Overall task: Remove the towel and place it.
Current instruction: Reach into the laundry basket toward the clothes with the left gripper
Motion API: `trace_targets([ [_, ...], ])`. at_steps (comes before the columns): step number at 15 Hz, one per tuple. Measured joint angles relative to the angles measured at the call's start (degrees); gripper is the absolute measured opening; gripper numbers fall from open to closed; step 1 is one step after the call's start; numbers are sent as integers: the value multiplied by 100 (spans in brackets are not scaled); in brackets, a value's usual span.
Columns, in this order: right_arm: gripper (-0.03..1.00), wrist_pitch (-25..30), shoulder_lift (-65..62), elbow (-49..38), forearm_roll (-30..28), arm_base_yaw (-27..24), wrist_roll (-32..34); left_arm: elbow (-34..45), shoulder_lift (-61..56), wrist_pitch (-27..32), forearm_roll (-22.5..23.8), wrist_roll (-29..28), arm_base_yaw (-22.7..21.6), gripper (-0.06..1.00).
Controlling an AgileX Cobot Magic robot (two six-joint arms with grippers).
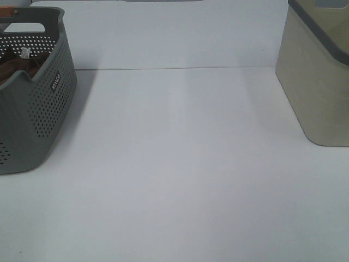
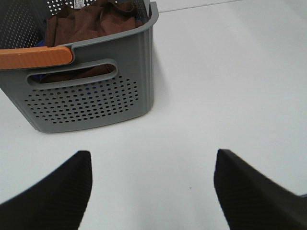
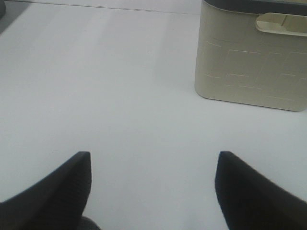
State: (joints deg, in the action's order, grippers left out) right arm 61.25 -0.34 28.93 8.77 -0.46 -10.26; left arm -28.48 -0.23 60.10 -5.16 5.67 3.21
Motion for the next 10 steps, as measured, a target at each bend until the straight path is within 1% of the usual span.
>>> trace_targets([
  [10,69,0,0,0,0,0,0,0,0,0,0,0,0,68],
])
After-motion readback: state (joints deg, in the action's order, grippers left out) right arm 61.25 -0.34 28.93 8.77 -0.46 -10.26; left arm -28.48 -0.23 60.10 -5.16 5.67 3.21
